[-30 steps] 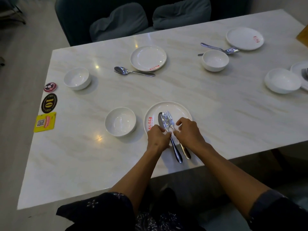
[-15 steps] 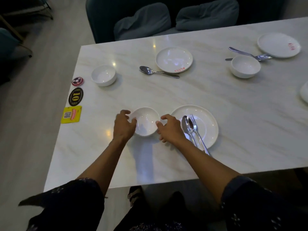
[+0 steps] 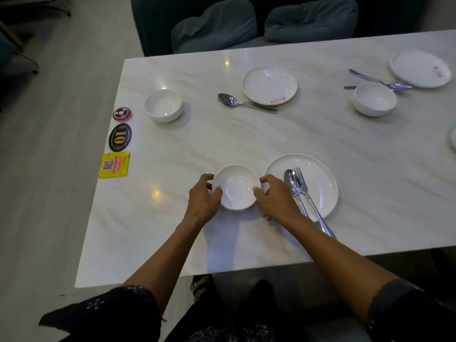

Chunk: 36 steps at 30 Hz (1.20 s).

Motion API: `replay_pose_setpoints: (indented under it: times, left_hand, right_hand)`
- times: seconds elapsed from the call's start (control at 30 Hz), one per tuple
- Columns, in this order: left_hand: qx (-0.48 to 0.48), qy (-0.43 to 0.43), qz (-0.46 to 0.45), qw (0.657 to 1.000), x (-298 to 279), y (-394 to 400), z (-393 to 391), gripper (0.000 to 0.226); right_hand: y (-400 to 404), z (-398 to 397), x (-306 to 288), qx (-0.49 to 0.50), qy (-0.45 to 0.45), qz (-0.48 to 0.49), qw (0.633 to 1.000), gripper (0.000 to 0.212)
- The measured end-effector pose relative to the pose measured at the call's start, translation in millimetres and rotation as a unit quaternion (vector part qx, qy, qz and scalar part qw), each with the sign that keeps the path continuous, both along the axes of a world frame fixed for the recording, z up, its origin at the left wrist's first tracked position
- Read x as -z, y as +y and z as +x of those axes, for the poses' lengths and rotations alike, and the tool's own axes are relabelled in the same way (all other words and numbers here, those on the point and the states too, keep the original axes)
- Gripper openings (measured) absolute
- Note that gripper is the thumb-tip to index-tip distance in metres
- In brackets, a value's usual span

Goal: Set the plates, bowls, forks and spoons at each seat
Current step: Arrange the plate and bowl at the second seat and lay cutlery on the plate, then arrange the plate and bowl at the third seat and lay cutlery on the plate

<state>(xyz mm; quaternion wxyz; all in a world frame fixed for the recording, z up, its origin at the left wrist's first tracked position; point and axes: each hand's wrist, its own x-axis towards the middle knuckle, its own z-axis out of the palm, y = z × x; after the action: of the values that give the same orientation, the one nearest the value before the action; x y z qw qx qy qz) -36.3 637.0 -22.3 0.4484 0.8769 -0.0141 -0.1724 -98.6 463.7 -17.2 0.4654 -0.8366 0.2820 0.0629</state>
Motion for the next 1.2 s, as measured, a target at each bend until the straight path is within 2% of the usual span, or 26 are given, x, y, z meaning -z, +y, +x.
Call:
replay_pose_setpoints:
  times: [0.1, 0.2, 0.3, 0.5, 0.63, 0.87, 1.03, 1.2]
  left_hand:
    - [-0.023, -0.03, 0.022, 0.999, -1, 9, 5, 0.043]
    - [-0.036, -0.071, 0.014, 0.997, -8, 22, 11, 0.027]
    - [-0.007, -0.082, 0.018, 0.996, -21, 42, 16, 0.014]
    - [-0.008, -0.1, 0.008, 0.995, -40, 105, 56, 0.013]
    - [0.024, -0.115, -0.011, 0.993, -46, 151, 101, 0.014]
    - [0.142, -0.108, -0.038, 0.983, -46, 213, 190, 0.015]
    - [0.218, -0.1, -0.031, 0.97, -47, 229, 219, 0.019]
    - [0.254, -0.082, -0.034, 0.963, -48, 238, 236, 0.02]
  right_hand:
    - [-4, 0, -7, -0.015, -0.032, -0.068, 0.997, 0.032]
    - [2, 8, -20, -0.042, -0.081, -0.094, 0.991, 0.013]
    - [21, 24, -32, -0.043, -0.125, -0.092, 0.987, 0.01]
    - [84, 74, -50, -0.05, -0.172, -0.064, 0.982, 0.01]
    - [137, 112, -49, -0.018, -0.184, -0.053, 0.981, 0.009]
    - [230, 173, -46, 0.084, -0.193, -0.047, 0.977, 0.007]
    - [273, 195, -47, 0.148, -0.179, -0.037, 0.972, 0.012]
    - [291, 210, -51, 0.177, -0.18, -0.044, 0.967, 0.016]
